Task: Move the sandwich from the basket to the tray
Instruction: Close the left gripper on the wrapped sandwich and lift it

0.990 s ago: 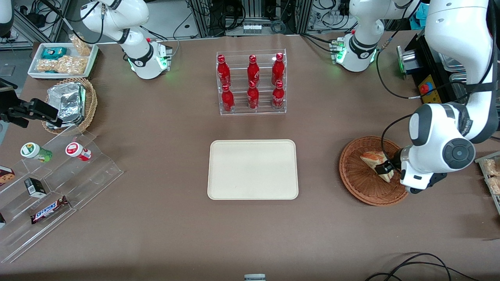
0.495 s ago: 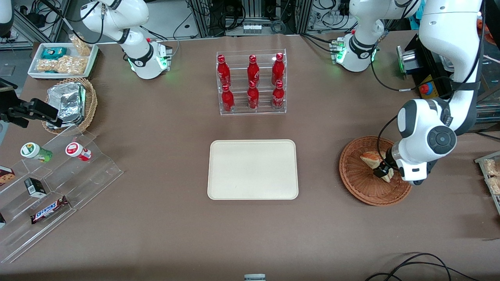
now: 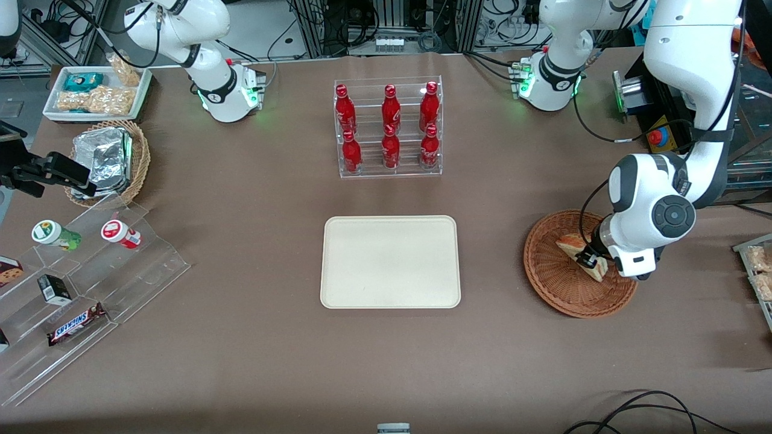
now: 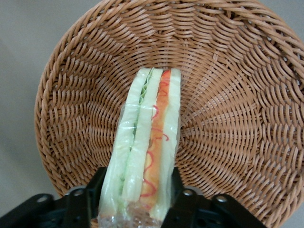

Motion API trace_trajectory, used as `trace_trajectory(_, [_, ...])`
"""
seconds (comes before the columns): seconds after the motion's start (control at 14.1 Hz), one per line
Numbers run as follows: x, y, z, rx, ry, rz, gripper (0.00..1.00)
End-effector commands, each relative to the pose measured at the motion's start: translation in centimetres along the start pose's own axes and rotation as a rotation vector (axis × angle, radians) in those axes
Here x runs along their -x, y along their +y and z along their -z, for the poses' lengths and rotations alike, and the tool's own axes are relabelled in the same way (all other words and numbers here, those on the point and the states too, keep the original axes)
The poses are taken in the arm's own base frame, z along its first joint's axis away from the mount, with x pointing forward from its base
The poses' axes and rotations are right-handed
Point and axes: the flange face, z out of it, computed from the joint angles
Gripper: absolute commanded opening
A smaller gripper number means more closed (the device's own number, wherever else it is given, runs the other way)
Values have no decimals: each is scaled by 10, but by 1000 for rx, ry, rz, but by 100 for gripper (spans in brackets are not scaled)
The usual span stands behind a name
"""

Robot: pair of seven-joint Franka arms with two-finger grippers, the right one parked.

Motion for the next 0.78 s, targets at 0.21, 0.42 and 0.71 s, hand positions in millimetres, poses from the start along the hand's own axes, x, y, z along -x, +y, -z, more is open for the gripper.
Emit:
trace_trajectory(0.21, [-4, 2, 25, -31, 1, -51, 4])
trace_trajectory(0.42, [0, 12, 82, -110, -45, -75, 4])
trace_trajectory(0.71, [80, 55, 96, -108, -30, -223, 4])
